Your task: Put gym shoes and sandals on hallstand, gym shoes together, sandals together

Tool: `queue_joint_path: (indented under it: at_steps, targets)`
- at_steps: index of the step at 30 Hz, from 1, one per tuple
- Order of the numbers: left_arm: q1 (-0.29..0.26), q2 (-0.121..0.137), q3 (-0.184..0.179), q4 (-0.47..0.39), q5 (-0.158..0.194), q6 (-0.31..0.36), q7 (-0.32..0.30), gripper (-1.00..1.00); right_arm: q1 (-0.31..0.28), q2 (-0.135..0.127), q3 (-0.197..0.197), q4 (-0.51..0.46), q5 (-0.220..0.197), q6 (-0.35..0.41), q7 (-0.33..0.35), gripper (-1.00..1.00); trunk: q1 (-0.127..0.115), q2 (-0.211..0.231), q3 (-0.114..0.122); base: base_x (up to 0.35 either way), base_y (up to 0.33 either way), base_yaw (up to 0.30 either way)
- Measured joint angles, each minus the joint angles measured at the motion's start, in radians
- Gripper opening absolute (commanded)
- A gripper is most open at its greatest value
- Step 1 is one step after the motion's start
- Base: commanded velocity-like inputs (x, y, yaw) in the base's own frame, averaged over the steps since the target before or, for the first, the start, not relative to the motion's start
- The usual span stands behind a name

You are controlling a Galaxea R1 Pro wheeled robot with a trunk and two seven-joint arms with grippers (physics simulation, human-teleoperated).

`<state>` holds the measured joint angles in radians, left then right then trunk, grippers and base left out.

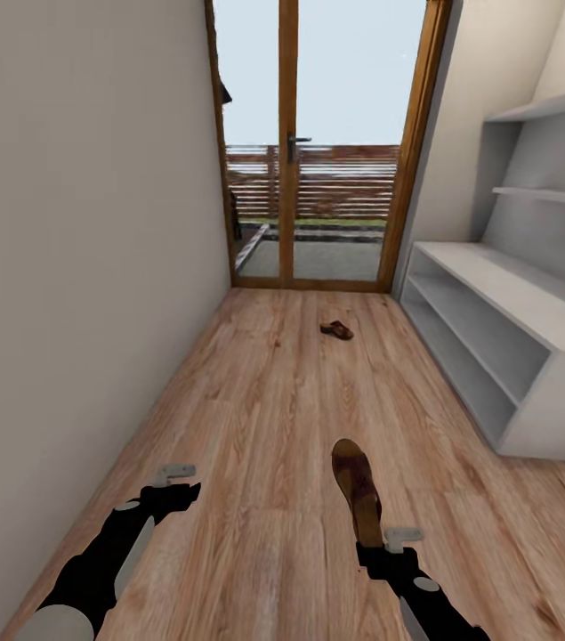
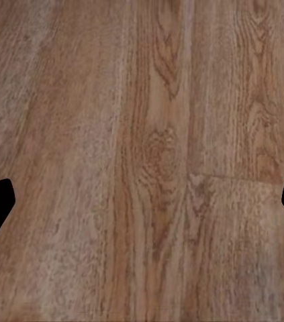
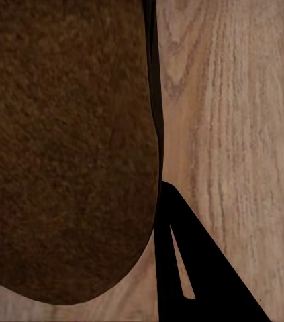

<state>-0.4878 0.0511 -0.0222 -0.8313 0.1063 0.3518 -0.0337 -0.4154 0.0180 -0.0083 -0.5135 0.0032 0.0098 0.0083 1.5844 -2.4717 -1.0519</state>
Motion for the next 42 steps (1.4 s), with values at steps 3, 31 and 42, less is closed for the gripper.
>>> queue_joint_path:
  at_steps: [3,31,42]
  targets:
    - [0.000,0.000,0.000,0.000,0.000,0.000,0.000,1.00,0.000,0.000,0.000,0.000,0.000,0.000,0.000,-1.00,0.000,0.000,0.002,0.280,0.000,-0.103]
    - [0.000,0.000,0.001,0.000,0.000,0.000,0.000,1.00,0.000,0.001,0.001,0.003,0.001,0.000,0.000,-1.00,0.000,0.000,0.002,0.271,0.000,-0.003]
    - [0.000,0.000,0.001,0.000,0.000,0.000,0.000,1.00,0.000,0.000,0.000,0.003,0.001,-0.001,-0.001,-1.00,0.000,0.000,0.002,0.155,0.000,0.000]
